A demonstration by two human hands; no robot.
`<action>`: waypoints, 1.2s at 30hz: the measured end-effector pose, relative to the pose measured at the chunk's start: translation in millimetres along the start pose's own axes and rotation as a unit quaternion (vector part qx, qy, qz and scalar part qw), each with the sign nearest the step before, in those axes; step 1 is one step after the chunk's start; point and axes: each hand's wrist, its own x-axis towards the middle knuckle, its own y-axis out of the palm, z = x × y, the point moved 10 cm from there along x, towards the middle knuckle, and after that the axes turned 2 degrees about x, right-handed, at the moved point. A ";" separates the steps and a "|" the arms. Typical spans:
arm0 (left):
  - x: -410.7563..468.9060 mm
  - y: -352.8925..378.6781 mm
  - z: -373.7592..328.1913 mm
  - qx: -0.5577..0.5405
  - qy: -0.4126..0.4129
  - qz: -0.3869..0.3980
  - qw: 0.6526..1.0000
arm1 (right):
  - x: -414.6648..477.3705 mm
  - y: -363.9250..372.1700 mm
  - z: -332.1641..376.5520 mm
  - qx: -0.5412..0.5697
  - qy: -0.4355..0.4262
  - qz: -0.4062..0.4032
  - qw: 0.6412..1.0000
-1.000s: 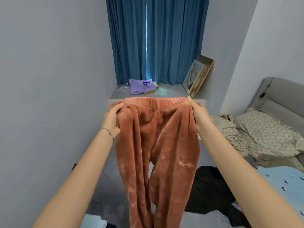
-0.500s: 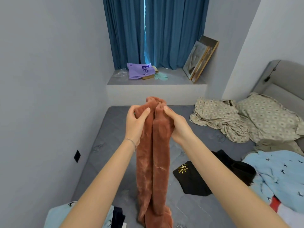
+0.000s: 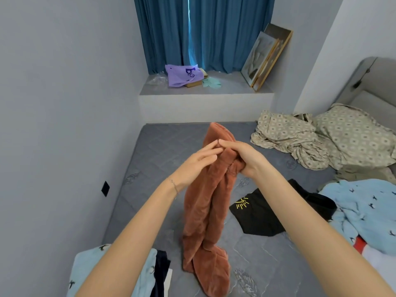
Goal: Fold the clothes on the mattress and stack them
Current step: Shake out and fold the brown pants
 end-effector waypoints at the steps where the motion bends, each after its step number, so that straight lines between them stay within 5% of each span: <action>1: -1.5 -3.1 4.8 -0.020 -0.004 0.001 1.000 | -0.2 -4.2 -4.0 -0.007 0.000 -0.009 1.000; 5: -4.7 -41.0 32.8 -0.154 -0.037 -0.136 0.978 | -3.9 -14.6 -10.1 0.011 -0.006 0.010 1.000; 7: -5.4 -54.2 48.6 -0.097 -0.053 -0.192 0.975 | -9.6 -10.6 -8.6 0.025 -0.018 0.064 0.997; 13: 3.9 -28.1 57.0 -0.162 -0.068 -0.072 0.982 | -33.7 5.4 1.0 0.047 -0.058 0.201 0.977; 18: 2.4 -34.7 37.3 -0.095 -0.053 -0.095 0.989 | -41.7 -11.8 3.4 -0.147 -0.048 0.140 0.978; 21: -1.8 -28.0 33.4 -0.072 -0.052 -0.098 0.991 | -47.0 -20.8 5.0 -0.332 -0.062 0.096 0.936; 24: -3.7 -17.4 27.8 -0.073 -0.042 -0.097 0.992 | -46.8 -15.2 4.0 -0.404 -0.107 0.064 0.906; 28: -7.6 -14.3 34.4 -0.045 -0.035 -0.052 0.997 | -48.7 -14.0 14.5 -0.347 -0.177 0.028 0.921; 32: -29.6 1.3 86.7 -0.011 -0.136 0.072 0.988 | -50.5 -20.0 11.4 -0.210 -0.155 0.052 0.964; 36: -44.9 -9.3 107.5 -0.055 -0.162 0.026 0.985 | -52.5 -17.7 7.5 -0.007 -0.126 0.077 0.989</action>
